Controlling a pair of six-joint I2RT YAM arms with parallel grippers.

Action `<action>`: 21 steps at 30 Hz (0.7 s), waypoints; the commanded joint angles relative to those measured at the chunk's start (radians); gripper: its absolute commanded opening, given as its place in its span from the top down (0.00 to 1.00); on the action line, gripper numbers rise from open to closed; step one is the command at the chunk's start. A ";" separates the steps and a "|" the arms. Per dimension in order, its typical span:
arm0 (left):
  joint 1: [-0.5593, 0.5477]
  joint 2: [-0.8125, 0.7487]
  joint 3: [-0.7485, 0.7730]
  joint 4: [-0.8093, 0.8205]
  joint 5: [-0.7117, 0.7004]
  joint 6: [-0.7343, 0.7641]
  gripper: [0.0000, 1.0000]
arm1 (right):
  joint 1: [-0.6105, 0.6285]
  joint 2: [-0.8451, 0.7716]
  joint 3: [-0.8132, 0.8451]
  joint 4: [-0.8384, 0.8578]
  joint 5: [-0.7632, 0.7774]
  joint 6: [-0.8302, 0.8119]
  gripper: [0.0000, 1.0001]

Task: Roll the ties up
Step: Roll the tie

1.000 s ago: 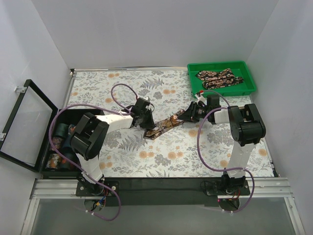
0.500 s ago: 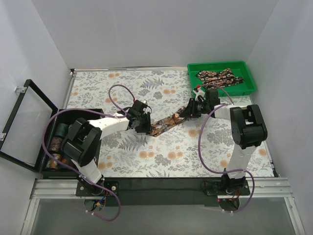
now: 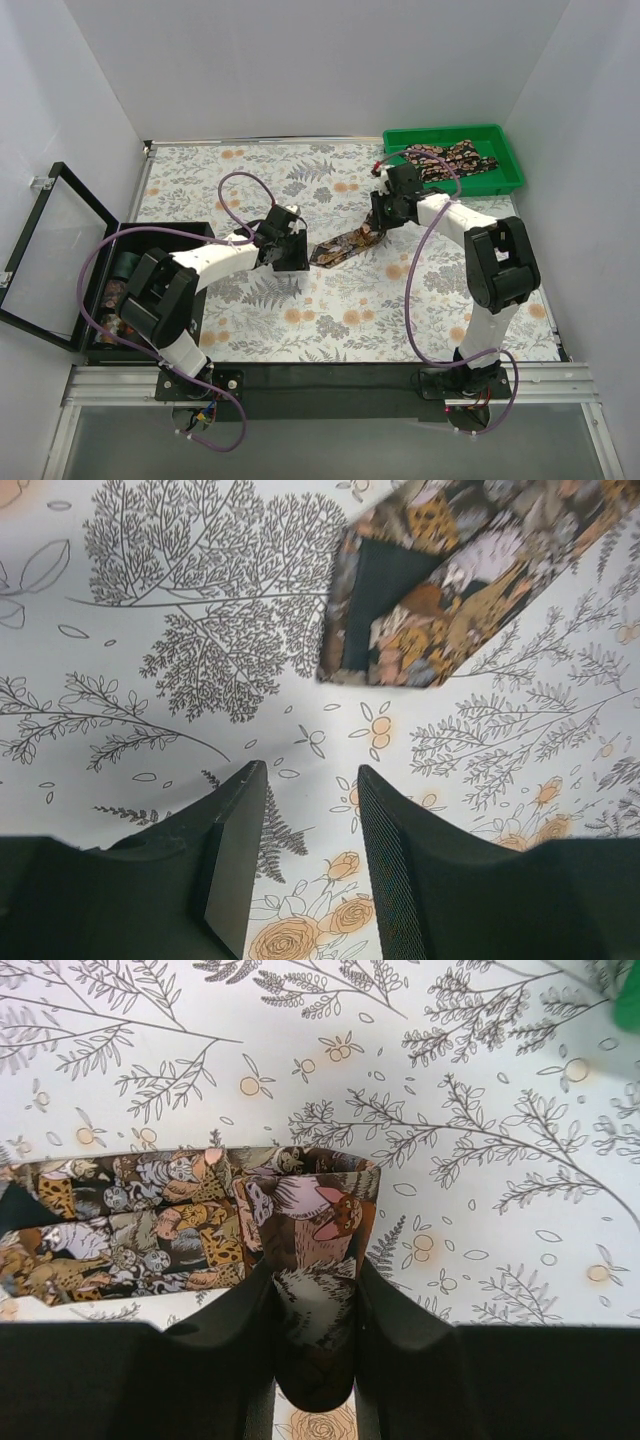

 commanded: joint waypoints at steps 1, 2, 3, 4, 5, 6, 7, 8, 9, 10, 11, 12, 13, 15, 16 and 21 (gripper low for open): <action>0.001 -0.047 -0.017 0.016 0.003 0.015 0.60 | 0.081 0.016 0.070 -0.118 0.315 -0.048 0.99; 0.001 -0.048 -0.015 0.014 0.005 0.015 0.60 | 0.098 0.020 0.087 -0.129 0.398 -0.048 0.99; 0.001 -0.051 -0.014 0.016 0.005 0.018 0.60 | 0.117 0.032 0.093 -0.135 0.435 -0.050 0.99; 0.001 -0.057 -0.012 0.016 0.002 0.018 0.60 | 0.152 0.039 0.104 -0.140 0.469 -0.053 0.99; 0.001 -0.061 -0.011 0.016 -0.003 0.019 0.60 | 0.172 0.045 0.120 -0.150 0.539 -0.054 0.99; 0.001 -0.064 -0.012 0.016 -0.008 0.021 0.60 | 0.207 0.060 0.128 -0.153 0.576 -0.059 0.99; 0.001 -0.068 -0.012 0.017 -0.011 0.021 0.60 | 0.227 0.068 0.137 -0.157 0.604 -0.067 0.99; 0.004 -0.073 -0.011 0.017 -0.011 0.021 0.60 | 0.247 0.075 0.148 -0.167 0.659 -0.080 0.98; 0.003 -0.073 -0.011 0.016 -0.011 0.021 0.60 | 0.284 0.098 0.171 -0.175 0.687 -0.085 0.98; 0.004 -0.074 -0.011 0.016 -0.008 0.022 0.60 | 0.299 0.111 0.182 -0.181 0.728 -0.091 0.97; 0.006 -0.077 -0.012 0.016 -0.009 0.022 0.60 | 0.315 0.126 0.196 -0.196 0.745 -0.096 0.97; 0.007 -0.077 -0.012 0.016 -0.008 0.021 0.60 | 0.340 0.153 0.212 -0.201 0.758 -0.096 0.96; 0.007 -0.080 -0.012 0.016 -0.008 0.021 0.60 | 0.351 0.167 0.222 -0.207 0.759 -0.096 0.95; 0.009 -0.082 -0.012 0.016 -0.008 0.022 0.60 | 0.383 0.198 0.236 -0.218 0.752 -0.130 0.92; 0.010 -0.082 -0.012 0.016 -0.009 0.022 0.60 | 0.393 0.206 0.236 -0.216 0.745 -0.137 0.92; 0.013 -0.088 -0.012 0.016 -0.017 0.024 0.59 | 0.434 0.226 0.213 -0.216 0.635 -0.150 0.83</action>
